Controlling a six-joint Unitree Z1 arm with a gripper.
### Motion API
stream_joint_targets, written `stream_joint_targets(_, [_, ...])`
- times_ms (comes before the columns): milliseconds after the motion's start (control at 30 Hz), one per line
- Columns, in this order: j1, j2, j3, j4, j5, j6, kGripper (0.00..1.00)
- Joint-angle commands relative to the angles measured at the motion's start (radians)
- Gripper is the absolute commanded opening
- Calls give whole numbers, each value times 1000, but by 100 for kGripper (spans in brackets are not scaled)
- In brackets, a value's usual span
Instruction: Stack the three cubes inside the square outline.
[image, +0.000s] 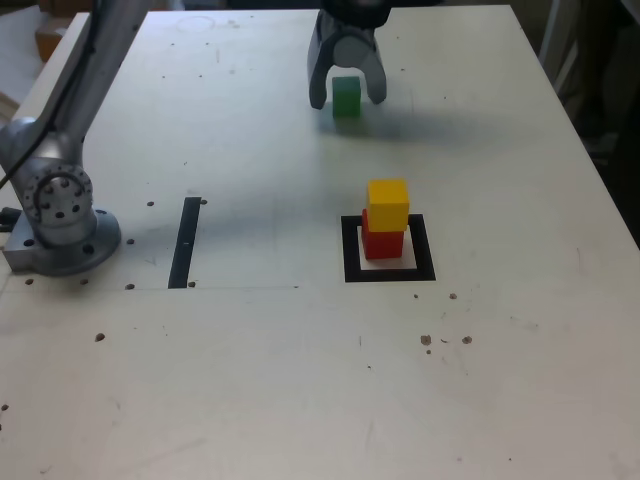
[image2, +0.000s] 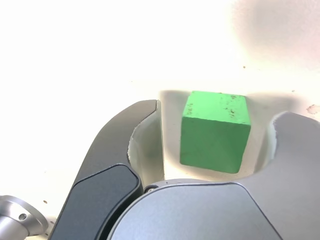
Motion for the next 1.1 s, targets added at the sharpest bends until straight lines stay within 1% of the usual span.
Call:
stream_joint_targets(0, [1, 7, -6, -11, -4, 5, 49])
stream_joint_targets(200, [1, 5, -5, -35, -8, 5, 35])
stream_joint_targets(333, [0, -3, -9, -35, -19, 0, 26])
stream_joint_targets(600, [-1, -10, -9, -31, -42, -8, 24])
stream_joint_targets(867, [-5, -35, -10, -26, -42, -9, 12])
stream_joint_targets(967, [-18, -61, -19, -10, -41, -14, 12])
stream_joint_targets(1067, [-44, -97, -45, 28, -40, -26, 12])
